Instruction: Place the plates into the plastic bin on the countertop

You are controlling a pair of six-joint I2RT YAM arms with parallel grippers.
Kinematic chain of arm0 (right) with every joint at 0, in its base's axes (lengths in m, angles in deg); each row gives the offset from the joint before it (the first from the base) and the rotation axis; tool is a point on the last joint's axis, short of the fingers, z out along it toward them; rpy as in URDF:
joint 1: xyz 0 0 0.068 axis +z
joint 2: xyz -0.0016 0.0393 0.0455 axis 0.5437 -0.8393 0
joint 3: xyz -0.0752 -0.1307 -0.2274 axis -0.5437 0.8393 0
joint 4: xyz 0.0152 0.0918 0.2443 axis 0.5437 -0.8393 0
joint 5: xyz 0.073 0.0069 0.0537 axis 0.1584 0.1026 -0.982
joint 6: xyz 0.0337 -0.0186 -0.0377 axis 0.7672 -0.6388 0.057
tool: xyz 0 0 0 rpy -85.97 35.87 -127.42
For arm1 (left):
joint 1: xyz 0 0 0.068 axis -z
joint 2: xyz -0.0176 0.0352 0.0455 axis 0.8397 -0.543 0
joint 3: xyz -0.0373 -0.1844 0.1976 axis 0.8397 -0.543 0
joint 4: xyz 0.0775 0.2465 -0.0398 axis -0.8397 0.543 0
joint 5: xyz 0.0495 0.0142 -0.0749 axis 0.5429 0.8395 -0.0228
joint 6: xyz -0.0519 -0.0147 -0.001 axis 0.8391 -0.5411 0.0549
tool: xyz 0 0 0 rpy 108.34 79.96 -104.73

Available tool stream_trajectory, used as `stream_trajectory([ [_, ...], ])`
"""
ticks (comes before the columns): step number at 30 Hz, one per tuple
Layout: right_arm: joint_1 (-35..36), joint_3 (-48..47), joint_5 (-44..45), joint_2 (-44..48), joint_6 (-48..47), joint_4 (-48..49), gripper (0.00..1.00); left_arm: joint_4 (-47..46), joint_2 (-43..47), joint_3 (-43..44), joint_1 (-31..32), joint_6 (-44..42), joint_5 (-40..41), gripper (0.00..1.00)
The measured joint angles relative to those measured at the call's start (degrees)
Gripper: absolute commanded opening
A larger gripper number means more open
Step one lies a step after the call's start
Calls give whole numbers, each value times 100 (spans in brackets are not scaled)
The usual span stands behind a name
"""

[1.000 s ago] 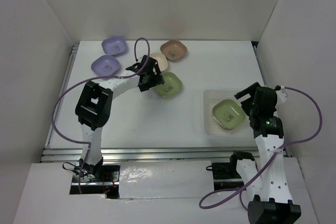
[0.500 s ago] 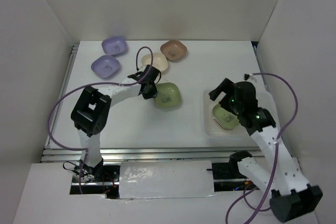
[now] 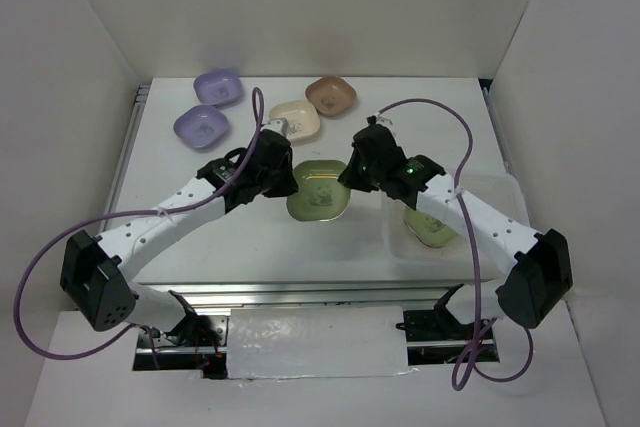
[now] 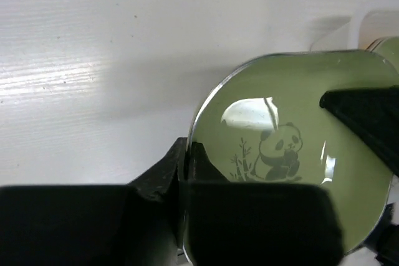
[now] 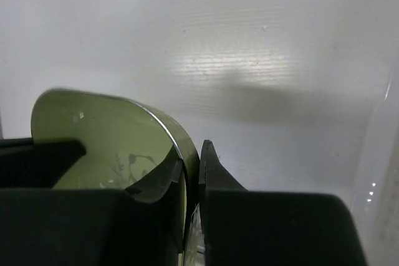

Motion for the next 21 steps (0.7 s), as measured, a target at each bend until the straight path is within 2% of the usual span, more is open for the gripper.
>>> stream_trajectory([
  [1, 4, 2, -24, 24, -37, -7, 0, 37, 20, 33, -31, -61, 7, 57],
  [2, 11, 11, -50, 48, -13, -74, 0, 66, 39, 83, -57, -98, 68, 90],
  [3, 9, 15, 76, 72, 59, -138, 0, 173, 50, 181, -83, -63, 179, 99],
  [6, -310, 184, 396, 243, 238, -304, 0, 376, 177, 476, -116, -9, 522, 99],
  [8, -848, 542, 540, 579, 378, -365, 0, 424, 372, 516, -168, 2, 730, 99],
  [13, -2896, 1829, 896, 1989, 544, -487, 0, 474, 973, 197, -595, -24, 960, 99],
  [16, -3746, 2341, 874, 2599, 483, -592, 0, 492, 981, 70, -966, -57, 907, 99],
  [20, -4500, 2505, 743, 2538, 284, -549, 0, 476, 608, 72, -1283, -109, 741, 99],
  [21, -4631, 2518, 693, 2441, 212, -529, 5, 476, 507, 72, -1325, -151, 675, 99],
])
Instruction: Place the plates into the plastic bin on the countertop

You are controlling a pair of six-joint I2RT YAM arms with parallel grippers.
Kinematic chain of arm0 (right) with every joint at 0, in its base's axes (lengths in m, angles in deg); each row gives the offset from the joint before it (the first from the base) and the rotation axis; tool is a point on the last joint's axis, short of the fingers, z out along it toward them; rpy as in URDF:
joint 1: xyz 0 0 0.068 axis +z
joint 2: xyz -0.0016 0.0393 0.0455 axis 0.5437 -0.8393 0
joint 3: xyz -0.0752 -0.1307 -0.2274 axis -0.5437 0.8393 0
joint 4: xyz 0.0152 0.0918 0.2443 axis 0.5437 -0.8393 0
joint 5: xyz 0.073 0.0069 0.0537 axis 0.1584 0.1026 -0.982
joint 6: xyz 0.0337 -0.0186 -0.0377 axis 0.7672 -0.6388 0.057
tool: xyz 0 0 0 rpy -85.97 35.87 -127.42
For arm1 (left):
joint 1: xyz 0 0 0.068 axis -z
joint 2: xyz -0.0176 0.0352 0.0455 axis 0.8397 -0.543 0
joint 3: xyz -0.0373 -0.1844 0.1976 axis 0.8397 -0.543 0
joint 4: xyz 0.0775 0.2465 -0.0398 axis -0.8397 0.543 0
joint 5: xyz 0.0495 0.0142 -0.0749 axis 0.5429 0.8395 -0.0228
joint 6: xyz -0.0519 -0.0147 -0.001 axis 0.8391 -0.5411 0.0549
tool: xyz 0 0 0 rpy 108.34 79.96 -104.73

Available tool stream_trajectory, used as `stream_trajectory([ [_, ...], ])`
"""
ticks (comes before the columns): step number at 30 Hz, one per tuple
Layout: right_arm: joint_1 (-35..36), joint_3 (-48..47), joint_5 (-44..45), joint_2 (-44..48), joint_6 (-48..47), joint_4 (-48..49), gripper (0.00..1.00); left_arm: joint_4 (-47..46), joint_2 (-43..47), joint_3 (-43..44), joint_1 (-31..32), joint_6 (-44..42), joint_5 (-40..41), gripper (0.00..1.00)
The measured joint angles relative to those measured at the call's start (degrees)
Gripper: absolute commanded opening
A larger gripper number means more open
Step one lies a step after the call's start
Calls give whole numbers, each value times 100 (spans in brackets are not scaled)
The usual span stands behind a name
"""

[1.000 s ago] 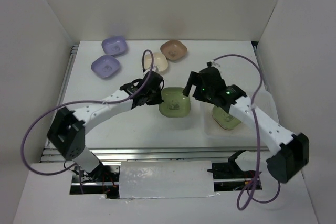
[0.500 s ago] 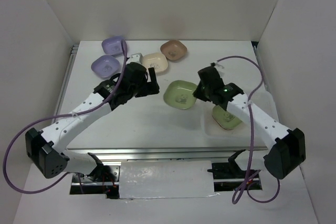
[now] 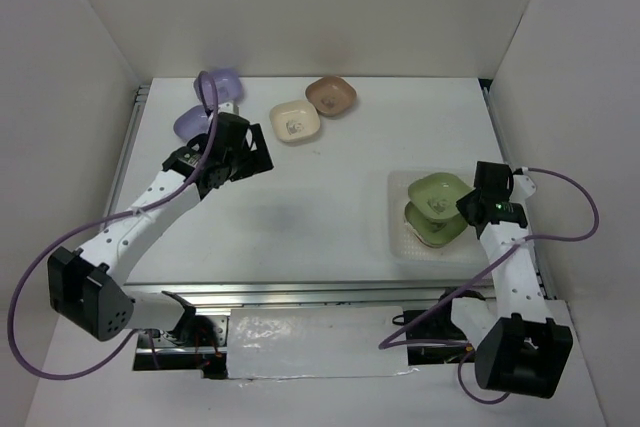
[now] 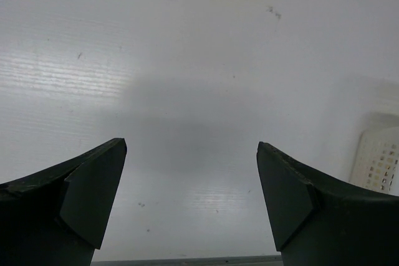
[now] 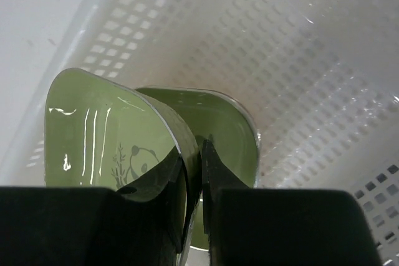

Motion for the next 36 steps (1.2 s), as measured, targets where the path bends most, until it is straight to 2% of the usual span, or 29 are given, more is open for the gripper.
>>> stream_trajectory([
  [1, -87, 7, -31, -85, -55, 0, 8, 0, -87, 0, -42, -33, -63, 99],
  [3, -195, 13, -111, -201, -116, -9, 54, 0, -232, 0, -111, -59, -195, 99],
  [4, -221, 13, -138, -205, -127, -9, 81, -7, -278, 2, -146, -63, -245, 99],
  [5, -223, 13, -146, -168, -116, -13, 100, -9, -326, 11, -190, -63, -295, 99],
  [13, -81, -439, -216, 868, -184, -415, 100, -243, -1342, 802, -691, -20, -546, 99],
  [17, 59, -800, -323, 1088, -214, -474, 100, -754, -2380, 1318, -1021, 122, -682, 99],
  [25, 612, -636, -1121, 1320, -400, -407, 100, -1799, -4732, 2557, -1362, 238, -1054, 99],
  [29, 772, -636, -1239, 1246, -570, -402, 100, -1751, -5639, 3401, -1338, 236, -1001, 94],
  [32, 796, -645, -1272, 1217, -658, -404, 100, -1591, -6035, 4019, -1292, 273, -813, 55],
  [33, 796, -654, -1285, 1220, -671, -407, 100, -1528, -6092, 4109, -1270, 319, -741, 15],
  [34, 815, -671, -1305, 1220, -673, -402, 100, -1451, -6102, 4113, -1250, 380, -656, 4],
  [36, 953, -688, -1353, 1215, -671, -328, 100, -1414, -6041, 3974, -1202, 529, -560, 0],
])
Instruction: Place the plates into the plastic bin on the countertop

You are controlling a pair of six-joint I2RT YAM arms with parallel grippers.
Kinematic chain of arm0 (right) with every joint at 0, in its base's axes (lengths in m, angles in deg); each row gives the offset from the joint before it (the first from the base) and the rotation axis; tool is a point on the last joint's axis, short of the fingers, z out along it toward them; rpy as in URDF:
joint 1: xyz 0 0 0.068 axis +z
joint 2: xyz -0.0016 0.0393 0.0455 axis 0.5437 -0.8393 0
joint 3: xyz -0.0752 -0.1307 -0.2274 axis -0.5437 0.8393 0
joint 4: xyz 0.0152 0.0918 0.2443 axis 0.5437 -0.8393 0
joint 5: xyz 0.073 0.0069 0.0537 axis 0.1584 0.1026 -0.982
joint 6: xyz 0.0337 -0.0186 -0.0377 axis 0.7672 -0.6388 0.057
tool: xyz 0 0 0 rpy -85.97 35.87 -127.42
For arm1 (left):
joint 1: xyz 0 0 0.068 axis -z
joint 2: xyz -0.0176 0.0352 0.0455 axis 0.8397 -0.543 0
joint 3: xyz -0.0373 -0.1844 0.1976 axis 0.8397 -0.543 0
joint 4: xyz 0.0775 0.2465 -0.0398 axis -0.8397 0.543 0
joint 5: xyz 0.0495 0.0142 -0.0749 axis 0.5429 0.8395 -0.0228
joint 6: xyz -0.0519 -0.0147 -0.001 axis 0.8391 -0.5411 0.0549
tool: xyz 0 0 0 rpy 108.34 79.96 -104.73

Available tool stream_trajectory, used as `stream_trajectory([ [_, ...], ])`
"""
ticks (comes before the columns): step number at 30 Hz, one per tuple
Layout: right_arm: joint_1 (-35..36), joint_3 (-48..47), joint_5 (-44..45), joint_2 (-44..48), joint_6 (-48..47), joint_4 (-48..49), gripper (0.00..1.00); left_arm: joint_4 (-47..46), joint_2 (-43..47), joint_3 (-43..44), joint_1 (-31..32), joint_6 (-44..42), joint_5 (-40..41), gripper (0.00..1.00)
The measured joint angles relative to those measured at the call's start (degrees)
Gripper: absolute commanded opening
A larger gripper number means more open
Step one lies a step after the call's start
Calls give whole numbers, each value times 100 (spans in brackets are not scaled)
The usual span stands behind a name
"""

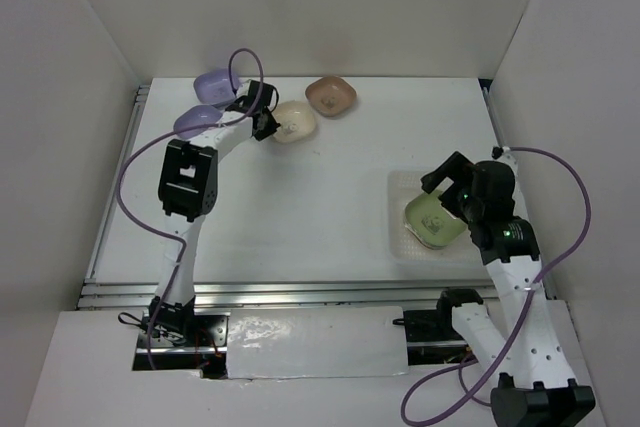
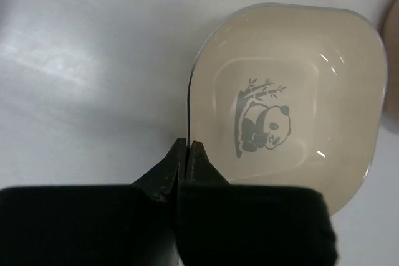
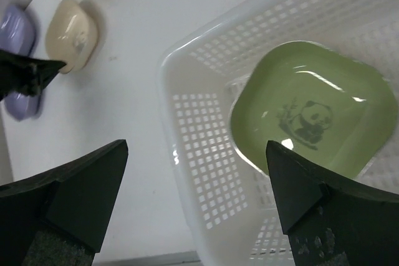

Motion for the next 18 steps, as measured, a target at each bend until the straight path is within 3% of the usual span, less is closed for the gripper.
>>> stream_trajectory([
  [3, 476, 0, -232, -199, 39, 295, 100, 179, 481, -553, 118, 90, 323, 0],
  [6, 1475, -50, -258, -811, 83, 789, 100, 321, 1436, -1814, 385, 221, 826, 0],
  [10, 2804, -780, -109, -2500, 70, 1084, 99, 468, 3359, -3689, 1207, 50, 935, 0],
  [12, 3191, -1340, 28, -3386, 57, 1143, 97, 542, 4070, -4133, 1764, 2, 903, 0],
  [14, 3405, -1845, 214, -4065, 63, 1172, 88, 557, 4570, -4321, 2280, -7, 800, 0],
  [15, 3458, -2039, 321, -4317, 85, 1156, 79, 566, 4767, -4358, 2452, -2, 778, 0],
  [17, 3504, -2262, 505, -4701, 164, 1156, 70, 595, 5040, -4404, 2586, 7, 761, 0],
  [18, 3519, -2271, 566, -4800, 208, 1161, 55, 614, 5171, -4417, 2610, 11, 772, 0],
])
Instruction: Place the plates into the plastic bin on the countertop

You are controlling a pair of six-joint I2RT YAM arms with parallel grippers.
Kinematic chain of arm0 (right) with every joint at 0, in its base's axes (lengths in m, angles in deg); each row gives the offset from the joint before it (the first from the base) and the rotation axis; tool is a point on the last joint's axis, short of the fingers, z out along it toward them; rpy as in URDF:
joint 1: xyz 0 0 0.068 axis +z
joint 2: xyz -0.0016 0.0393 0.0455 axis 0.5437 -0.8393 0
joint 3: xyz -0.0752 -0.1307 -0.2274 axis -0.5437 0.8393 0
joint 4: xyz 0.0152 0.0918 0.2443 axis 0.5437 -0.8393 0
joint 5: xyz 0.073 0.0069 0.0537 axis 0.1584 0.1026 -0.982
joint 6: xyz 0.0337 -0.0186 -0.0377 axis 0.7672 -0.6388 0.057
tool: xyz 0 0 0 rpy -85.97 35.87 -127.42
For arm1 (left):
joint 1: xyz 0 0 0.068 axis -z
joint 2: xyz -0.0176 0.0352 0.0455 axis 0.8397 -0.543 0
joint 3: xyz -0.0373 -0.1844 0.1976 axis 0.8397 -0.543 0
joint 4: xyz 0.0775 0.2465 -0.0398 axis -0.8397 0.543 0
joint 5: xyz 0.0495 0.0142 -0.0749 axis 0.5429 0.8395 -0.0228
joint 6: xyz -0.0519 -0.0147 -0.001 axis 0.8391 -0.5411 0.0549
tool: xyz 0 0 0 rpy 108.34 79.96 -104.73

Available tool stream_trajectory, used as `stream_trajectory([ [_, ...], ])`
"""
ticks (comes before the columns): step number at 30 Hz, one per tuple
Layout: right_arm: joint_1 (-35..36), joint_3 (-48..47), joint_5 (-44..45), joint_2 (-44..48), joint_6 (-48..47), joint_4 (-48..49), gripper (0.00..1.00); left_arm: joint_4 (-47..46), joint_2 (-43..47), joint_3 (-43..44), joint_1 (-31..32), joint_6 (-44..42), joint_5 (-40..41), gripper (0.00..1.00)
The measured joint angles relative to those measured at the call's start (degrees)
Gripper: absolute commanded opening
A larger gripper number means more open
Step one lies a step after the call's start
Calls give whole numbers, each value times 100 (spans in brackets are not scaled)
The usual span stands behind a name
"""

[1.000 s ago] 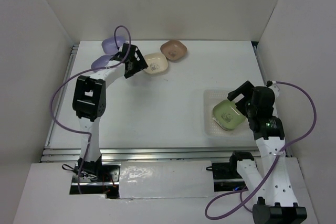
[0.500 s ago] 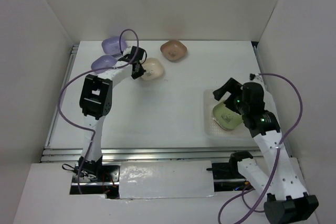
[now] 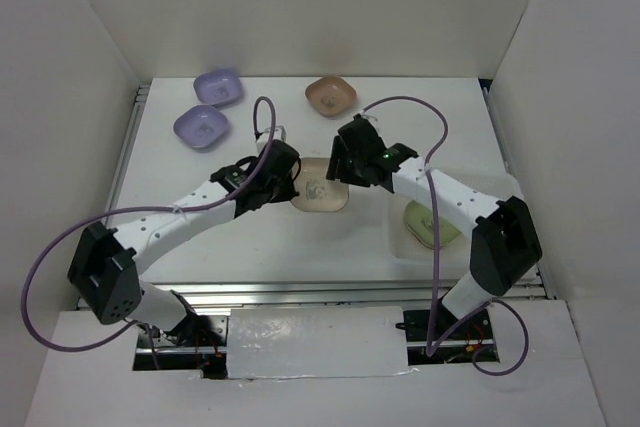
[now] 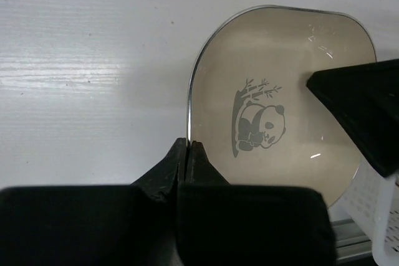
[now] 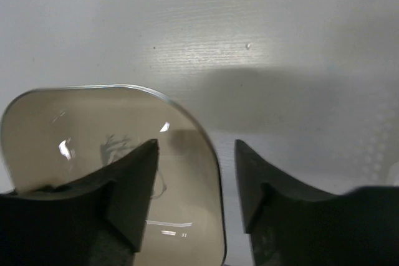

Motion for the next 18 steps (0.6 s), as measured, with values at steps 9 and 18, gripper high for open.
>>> stream_trajectory([
  [9, 192, 337, 125, 260, 356, 20, 0, 428, 448, -2, 31, -138, 111, 39],
  [18, -1451, 1856, 588, 1766, 883, -315, 0, 675, 603, 402, -452, 42, 428, 99],
])
